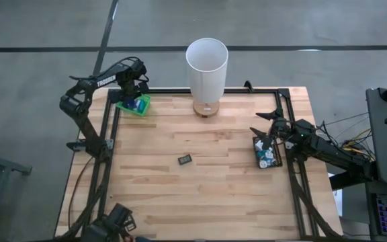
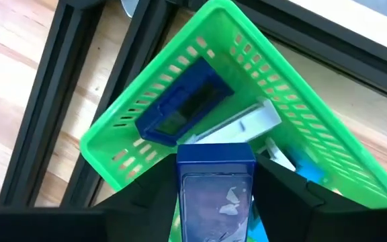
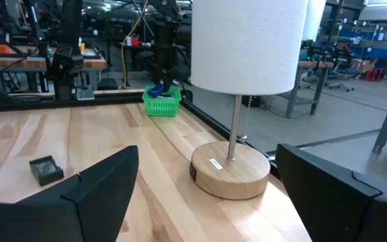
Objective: Pick & Place Office items
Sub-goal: Put the blue digital clock into the green bin, then put the black digital clock into the green bin
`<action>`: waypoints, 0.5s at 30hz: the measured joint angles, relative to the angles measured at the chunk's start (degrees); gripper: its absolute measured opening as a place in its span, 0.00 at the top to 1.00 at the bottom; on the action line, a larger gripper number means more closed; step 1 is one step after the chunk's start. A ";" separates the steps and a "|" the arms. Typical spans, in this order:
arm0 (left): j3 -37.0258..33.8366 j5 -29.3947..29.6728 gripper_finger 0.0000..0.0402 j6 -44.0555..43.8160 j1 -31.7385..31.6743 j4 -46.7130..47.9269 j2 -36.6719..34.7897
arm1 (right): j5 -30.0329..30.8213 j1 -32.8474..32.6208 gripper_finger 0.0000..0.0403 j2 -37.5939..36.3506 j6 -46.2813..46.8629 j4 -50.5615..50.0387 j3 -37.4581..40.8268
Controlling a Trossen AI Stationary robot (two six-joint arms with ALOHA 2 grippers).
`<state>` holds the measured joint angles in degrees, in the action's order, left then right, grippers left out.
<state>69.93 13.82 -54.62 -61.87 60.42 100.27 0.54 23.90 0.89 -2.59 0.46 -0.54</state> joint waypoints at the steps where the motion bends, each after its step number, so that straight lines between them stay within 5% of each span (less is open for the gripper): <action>1: 0.00 -0.17 0.55 0.29 0.00 0.00 0.00 | 0.00 0.00 0.13 0.01 0.00 0.00 0.00; 15: 0.00 -1.08 0.45 2.77 0.00 0.00 0.00 | 0.00 0.01 0.14 0.01 0.00 0.01 0.00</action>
<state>69.93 12.74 -51.85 -61.87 60.42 100.27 0.54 23.91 0.90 -2.59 0.47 -0.54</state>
